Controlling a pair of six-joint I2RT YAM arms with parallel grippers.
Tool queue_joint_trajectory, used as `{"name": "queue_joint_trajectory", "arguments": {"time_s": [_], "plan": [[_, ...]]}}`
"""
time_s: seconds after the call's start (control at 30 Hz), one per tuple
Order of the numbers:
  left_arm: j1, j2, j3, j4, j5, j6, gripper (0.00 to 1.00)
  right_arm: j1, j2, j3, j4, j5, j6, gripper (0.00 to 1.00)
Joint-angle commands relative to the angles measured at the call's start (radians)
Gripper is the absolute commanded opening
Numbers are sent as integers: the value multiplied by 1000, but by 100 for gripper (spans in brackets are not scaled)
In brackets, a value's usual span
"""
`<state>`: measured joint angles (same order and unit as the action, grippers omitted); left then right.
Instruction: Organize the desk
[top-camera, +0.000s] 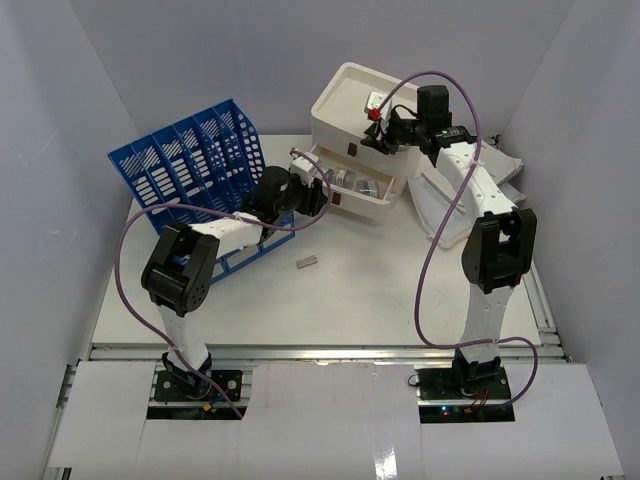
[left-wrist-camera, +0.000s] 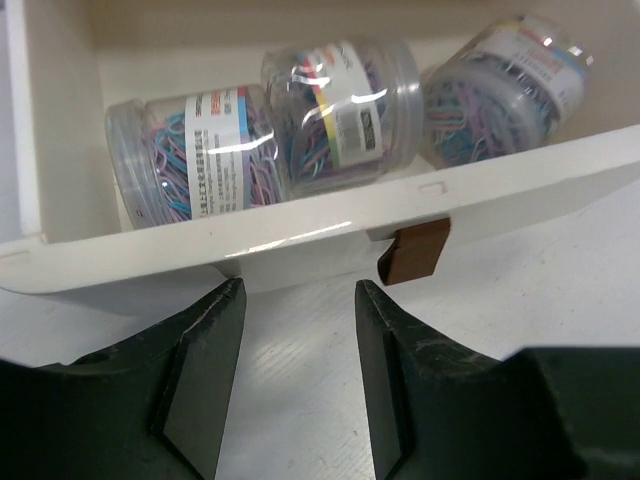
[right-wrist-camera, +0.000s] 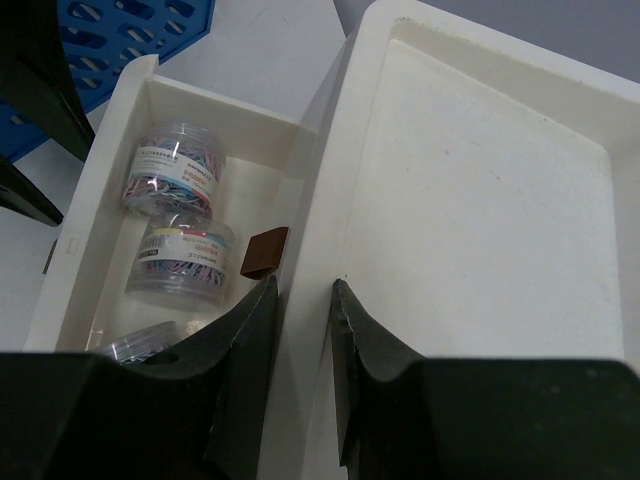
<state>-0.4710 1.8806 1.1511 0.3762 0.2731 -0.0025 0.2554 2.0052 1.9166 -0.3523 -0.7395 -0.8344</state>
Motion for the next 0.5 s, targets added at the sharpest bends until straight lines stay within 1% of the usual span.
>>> {"name": "queue_joint_trajectory", "arguments": {"time_s": [0.0,0.17,0.33,0.47], "plan": [[12,40,89,31,-37,16,58,8,6,-15,-269,-97,-57,27],[12,77,166,64,-71,13,57,9,16,3,-304,-106,-75,27],[12,102,184,159,-156,-31,57,8,32,26,-332,-110,-88,27],[12,113,199,209,-187,-65,58,8,42,39,-345,-110,-91,27]]}}
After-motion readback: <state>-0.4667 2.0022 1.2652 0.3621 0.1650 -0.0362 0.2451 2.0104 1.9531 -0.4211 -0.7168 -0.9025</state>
